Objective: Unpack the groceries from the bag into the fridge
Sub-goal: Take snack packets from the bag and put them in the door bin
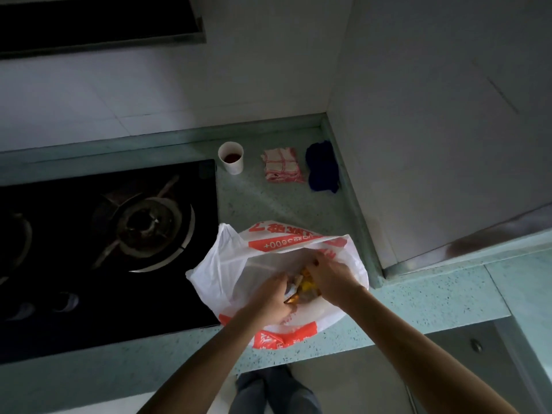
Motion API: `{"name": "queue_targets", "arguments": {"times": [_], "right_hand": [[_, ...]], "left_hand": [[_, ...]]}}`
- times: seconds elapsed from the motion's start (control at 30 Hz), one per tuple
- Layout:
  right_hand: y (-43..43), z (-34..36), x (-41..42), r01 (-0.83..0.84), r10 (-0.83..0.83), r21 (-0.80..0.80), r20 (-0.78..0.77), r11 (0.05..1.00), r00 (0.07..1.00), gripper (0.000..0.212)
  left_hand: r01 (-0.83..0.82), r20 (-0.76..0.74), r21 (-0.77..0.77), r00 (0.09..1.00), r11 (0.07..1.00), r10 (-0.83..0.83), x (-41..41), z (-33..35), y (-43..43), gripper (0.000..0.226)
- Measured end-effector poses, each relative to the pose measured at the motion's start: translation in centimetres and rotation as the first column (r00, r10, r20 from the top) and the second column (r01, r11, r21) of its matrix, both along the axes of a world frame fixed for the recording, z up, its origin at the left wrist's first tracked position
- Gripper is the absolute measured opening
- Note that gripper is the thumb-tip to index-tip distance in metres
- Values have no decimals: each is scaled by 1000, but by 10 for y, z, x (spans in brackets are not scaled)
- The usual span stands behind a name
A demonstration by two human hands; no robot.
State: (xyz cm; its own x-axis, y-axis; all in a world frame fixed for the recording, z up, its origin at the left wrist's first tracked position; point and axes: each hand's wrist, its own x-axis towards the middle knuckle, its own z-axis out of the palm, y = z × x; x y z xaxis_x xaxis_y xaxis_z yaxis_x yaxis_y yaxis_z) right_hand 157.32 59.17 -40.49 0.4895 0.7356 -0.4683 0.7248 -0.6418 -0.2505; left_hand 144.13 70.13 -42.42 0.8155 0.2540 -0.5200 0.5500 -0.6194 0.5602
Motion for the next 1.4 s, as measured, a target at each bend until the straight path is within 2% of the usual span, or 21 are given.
{"name": "queue_targets", "arguments": {"times": [0.03, 0.17, 0.23, 0.33, 0.43, 0.53, 0.6, 0.7, 0.83, 0.97, 1.07, 1.2, 1.3, 1.4], "right_hand": [[2, -3, 2, 8, -8, 0, -21, 1000, 1000, 31], [6, -5, 6, -83, 101, -118, 160, 990, 982, 34], [5, -4, 4, -77, 94, -105, 173, 991, 980, 37], [1, 2, 6, -10, -3, 90, 143, 996, 990, 45], [-5, 16, 4, 18, -41, 308, 69, 951, 997, 49], [-10, 41, -1, 92, -103, 395, 7, 914, 995, 42], [-16, 59, -9, 228, -215, 442, -79, 868, 973, 38], [-28, 83, -30, 451, -318, 480, -335, 753, 887, 35], [-53, 121, -68, 683, -307, 458, -652, 569, 693, 38], [-87, 150, -117, 819, -256, 361, -826, 446, 503, 41], [-113, 171, -160, 852, -185, 323, -886, 413, 425, 33], [-144, 202, -213, 881, -88, 271, -941, 389, 328, 39], [-166, 220, -246, 866, -47, 288, -941, 409, 335, 47], [-187, 232, -277, 834, -34, 320, -927, 449, 374, 57]], "left_hand": [[-38, -4, -39, 999, 999, 38, -2, 1, 2, 68], [-166, 14, -153, 985, 974, 170, -10, 9, 10, 64], [-213, 20, -191, 975, 958, 221, -15, 18, 14, 61], [-300, 47, -239, 946, 923, 320, -20, 32, 17, 54], [-401, 56, -304, 898, 864, 436, -23, 51, 18, 44], [-490, 54, -427, 825, 760, 562, -26, 73, 16, 25], [-520, 69, -457, 788, 722, 612, -31, 89, 13, 15], [-513, 136, -454, 768, 729, 626, -47, 112, 4, 17], [-475, 188, -497, 759, 727, 624, -85, 139, -15, 24], [-457, 225, -556, 722, 695, 654, -134, 158, -39, 28], [-420, 275, -599, 691, 681, 668, -171, 180, -67, 30], [-345, 333, -654, 668, 673, 666, -220, 208, -101, 32], [-279, 345, -707, 666, 650, 662, -250, 225, -126, 35], [-253, 300, -785, 644, 566, 704, -278, 240, -155, 41]]}}
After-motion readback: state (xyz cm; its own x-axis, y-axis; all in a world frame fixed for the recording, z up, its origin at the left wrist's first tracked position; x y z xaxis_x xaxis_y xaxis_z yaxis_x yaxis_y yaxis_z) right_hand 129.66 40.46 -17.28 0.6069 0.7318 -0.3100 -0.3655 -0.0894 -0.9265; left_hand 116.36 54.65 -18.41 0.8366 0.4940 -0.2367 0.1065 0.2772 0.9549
